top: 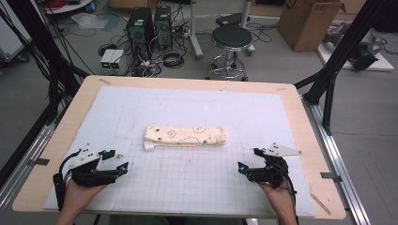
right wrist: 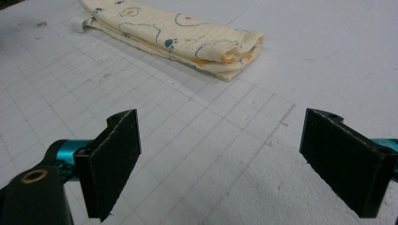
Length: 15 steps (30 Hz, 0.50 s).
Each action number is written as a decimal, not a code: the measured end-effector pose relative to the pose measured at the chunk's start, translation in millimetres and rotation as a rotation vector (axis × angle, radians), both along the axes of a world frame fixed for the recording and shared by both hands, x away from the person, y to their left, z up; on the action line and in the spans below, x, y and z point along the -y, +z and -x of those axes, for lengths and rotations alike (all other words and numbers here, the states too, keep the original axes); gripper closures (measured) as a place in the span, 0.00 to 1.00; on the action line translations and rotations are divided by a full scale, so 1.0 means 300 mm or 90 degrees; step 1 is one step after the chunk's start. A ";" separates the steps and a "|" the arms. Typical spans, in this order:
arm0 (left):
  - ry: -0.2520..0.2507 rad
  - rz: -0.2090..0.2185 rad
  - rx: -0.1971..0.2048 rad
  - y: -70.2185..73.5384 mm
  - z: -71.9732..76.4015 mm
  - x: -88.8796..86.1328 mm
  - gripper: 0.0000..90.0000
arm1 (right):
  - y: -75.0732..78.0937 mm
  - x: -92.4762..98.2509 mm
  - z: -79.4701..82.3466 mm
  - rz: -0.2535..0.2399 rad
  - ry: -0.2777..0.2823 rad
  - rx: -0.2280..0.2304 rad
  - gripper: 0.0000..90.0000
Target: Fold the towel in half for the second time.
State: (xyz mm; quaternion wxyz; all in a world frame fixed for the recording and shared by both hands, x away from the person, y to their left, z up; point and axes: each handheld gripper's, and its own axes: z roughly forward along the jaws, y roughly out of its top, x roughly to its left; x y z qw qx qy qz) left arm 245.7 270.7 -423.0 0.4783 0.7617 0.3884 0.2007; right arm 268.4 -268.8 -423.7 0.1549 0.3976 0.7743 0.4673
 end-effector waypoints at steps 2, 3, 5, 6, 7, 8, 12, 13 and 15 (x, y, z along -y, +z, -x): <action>0.000 0.004 -0.003 -0.006 0.008 -0.001 0.31 | -0.004 0.004 0.005 0.005 0.002 0.004 0.14; 0.003 0.006 -0.004 -0.008 0.013 0.000 0.31 | -0.008 0.005 0.009 0.007 0.002 0.004 0.14; 0.001 0.005 -0.009 -0.011 0.020 0.000 0.31 | -0.014 0.006 0.016 0.010 0.001 -0.003 0.14; 0.002 0.008 -0.009 -0.014 0.024 0.001 0.31 | -0.018 0.006 0.021 0.009 0.000 -0.007 0.14; 0.005 0.005 -0.007 -0.017 0.028 0.003 0.31 | -0.022 0.006 0.026 0.009 0.000 -0.011 0.14; 0.007 -0.001 -0.009 -0.020 0.029 0.004 0.31 | -0.025 0.005 0.030 0.011 0.001 -0.011 0.14; 0.005 -0.014 -0.007 -0.025 0.030 0.000 0.31 | -0.030 0.005 0.040 0.016 0.000 -0.012 0.14; 0.006 -0.013 -0.007 -0.025 0.029 0.000 0.31 | -0.032 0.006 0.043 0.014 0.001 -0.014 0.14; 0.007 -0.012 -0.007 -0.026 0.028 -0.004 0.31 | -0.034 0.007 0.044 0.011 0.003 -0.015 0.14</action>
